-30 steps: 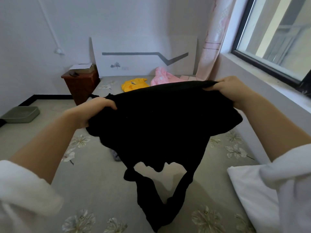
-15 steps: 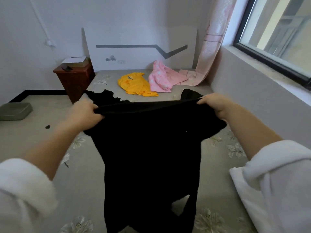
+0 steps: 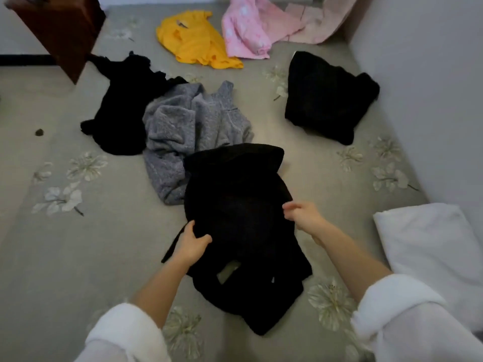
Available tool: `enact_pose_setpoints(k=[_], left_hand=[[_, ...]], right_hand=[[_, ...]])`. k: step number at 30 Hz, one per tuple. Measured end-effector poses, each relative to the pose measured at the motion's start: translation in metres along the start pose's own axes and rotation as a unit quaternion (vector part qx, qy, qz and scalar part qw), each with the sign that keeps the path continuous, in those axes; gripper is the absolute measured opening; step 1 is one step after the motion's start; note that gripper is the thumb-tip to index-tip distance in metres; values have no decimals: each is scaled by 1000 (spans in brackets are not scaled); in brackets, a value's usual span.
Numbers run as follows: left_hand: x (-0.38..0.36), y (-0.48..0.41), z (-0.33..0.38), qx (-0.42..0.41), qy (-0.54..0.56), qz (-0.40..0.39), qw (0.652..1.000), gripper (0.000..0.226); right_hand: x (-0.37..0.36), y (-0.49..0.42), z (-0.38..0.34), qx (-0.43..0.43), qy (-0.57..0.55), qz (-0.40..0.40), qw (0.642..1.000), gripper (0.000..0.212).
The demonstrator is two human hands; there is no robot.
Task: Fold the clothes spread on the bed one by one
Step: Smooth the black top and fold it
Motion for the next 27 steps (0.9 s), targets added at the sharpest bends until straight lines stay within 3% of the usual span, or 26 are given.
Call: enact_pose_setpoints(k=[4,6,8,10,11,12,14,16,18,23,25,27], left_hand=[[-11,9,-88,148,-16,82,985,58],[-20,19,-102,212,40,76,973,47],[-40,29,-104,243,98,25,965,43],[-51,41,-108,256,149,4,955,47],[-53,38,-107,263,166,16,950,49],[-69,30,-156,294,158,25,942,49],[-74,25,-191,331,183,76,923,46],[-61,18,-189,322,298,124,890,39],[-37,2,-176,298,378,162,861,34],[49,-34,-151,226,434,265,831,25],[92,-53,-139,153,411,329,836,31],[127,-64,-118,37,353,386,852,28]], right_hand=[[-35,13,106,-137,84,-33,986,9],[-31,16,135,-142,140,11,980,32],[-38,26,153,-170,96,32,980,63],[-58,55,182,-272,-25,6,962,76],[-68,63,186,-314,-51,-21,948,76],[-101,67,226,-356,-37,-46,933,71],[-113,60,262,-391,-65,5,918,54],[-96,41,264,-388,-230,92,888,43],[-59,14,251,-367,-304,174,862,43],[56,-32,189,-260,-291,342,855,34],[84,-47,157,-192,-325,362,852,27],[94,-59,125,-74,-304,367,876,46]])
Point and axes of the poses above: each hand's wrist, its own y-axis away from the middle knuckle, its own x-axis out of the back of the hand, z = x × y, the point moved 8 cm from there along -y, towards the middle knuckle, and after that the axes turned 11 degrees about z, right-handed, at the moved point
